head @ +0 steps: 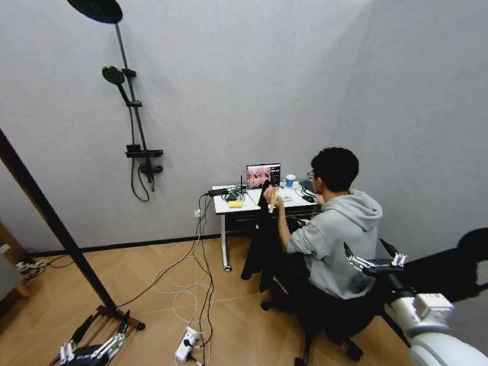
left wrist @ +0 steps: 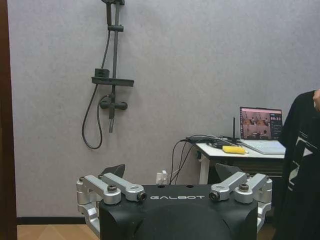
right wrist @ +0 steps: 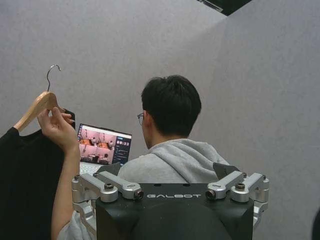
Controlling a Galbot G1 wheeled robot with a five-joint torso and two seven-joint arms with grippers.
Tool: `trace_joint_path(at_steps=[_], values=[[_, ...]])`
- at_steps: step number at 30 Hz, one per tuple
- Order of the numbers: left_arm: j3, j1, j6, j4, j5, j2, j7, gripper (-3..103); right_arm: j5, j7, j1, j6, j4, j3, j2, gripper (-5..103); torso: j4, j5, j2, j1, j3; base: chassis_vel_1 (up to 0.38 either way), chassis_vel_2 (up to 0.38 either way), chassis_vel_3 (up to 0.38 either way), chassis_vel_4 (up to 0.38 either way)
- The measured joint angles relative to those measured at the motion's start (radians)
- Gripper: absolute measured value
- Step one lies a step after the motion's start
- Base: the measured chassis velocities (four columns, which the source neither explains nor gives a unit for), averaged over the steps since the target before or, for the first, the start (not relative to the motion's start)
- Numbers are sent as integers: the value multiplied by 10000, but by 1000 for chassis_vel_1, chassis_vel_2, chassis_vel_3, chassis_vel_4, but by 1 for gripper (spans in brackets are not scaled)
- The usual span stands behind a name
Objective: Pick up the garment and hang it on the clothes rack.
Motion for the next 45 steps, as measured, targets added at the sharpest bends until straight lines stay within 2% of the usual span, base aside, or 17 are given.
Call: trace_joint_path(at_steps=[13,34,45], values=[[-1,0,0,0,0,-1,-1,100,-173,-3,-117,24,160,-70,254,100,4,1,3,-6,-2,155,-114,-154,108],[0,1,0,0,0,-1,-2,100,-1186,-20,626,-420,236,-1247,723,100,4,-3,2,-4,-2,169,-143,-167,137],[0,1,0,0,0,-2,-2,100,-1495,-21,912,-464,122,-1551,681,100,3,-3,3,-4,-2,174,-167,-164,179]])
